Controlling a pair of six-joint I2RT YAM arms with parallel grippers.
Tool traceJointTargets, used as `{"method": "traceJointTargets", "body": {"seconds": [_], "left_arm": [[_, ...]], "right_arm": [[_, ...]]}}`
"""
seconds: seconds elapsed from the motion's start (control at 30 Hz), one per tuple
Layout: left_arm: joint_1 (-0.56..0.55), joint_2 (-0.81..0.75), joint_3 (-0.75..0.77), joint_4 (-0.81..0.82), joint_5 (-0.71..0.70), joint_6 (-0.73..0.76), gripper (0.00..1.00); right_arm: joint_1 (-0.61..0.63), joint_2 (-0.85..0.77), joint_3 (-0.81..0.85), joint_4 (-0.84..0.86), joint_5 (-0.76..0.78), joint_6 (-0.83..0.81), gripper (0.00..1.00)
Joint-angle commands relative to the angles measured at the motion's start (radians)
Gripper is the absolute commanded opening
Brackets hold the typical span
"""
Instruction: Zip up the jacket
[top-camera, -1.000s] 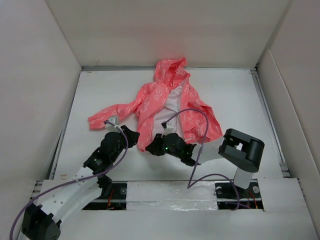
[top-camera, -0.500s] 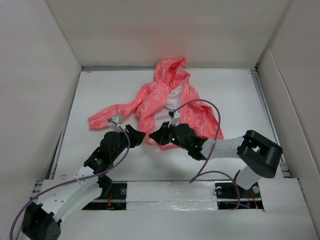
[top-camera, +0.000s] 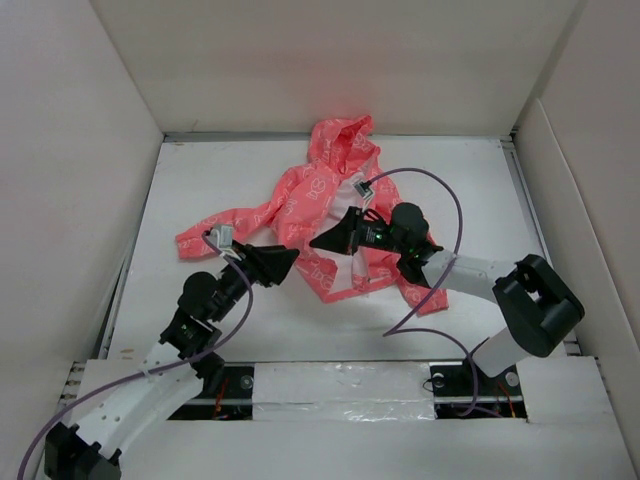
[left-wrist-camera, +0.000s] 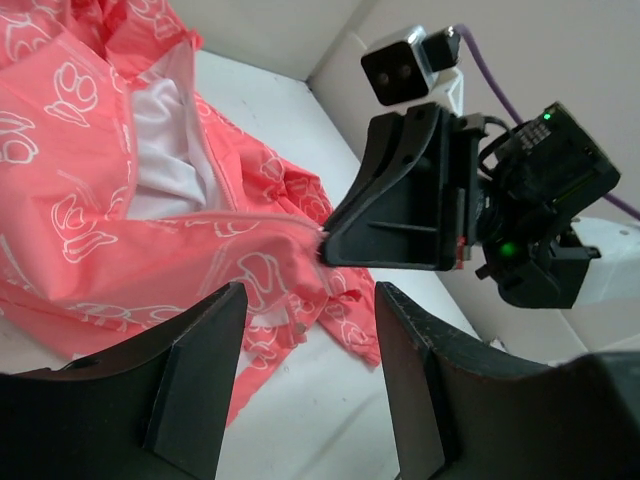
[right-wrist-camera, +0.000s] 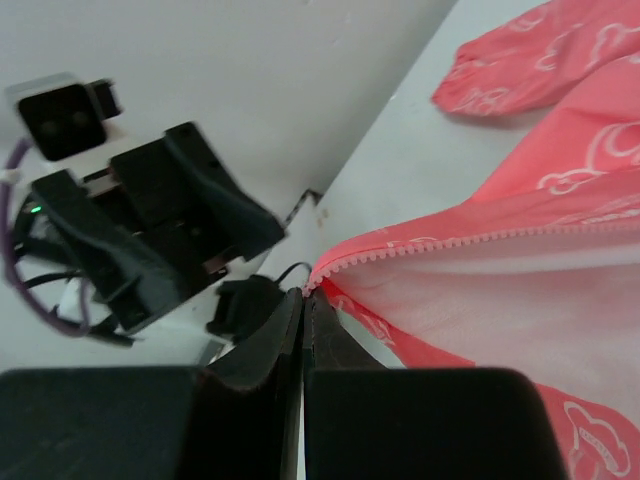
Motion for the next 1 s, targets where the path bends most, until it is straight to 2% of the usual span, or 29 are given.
{"method": "traceJointTargets", "body": {"seconds": [0.0, 0.17, 0.5, 0.63, 0.97], "left_arm": [[0.006, 0.063, -0.021, 0.173, 0.079, 0.039, 0.5], [0.006, 0.132, -0.026, 0.247, 0.103, 0.03, 0.47], [0.006, 0.152, -0.05, 0.353, 0.169, -0.022, 0.45], [0.006, 0.179, -0.054, 0.376, 0.174, -0.037, 0.4], [0.006, 0.236, -0.046, 0.425, 0.2, -0.053, 0.39]], "right_arm": [[-0.01, -0.032, 0.016, 0.159, -0.154, 0.128, 0.0], [-0.028, -0.025, -0.009, 0.226, -0.189, 0.215, 0.0], [-0.038, 0.008, -0.012, 0.238, -0.197, 0.234, 0.0], [-0.029, 0.026, -0.012, 0.261, -0.194, 0.243, 0.0], [-0.019, 0.061, -0.021, 0.322, -0.189, 0.275, 0.0]]}}
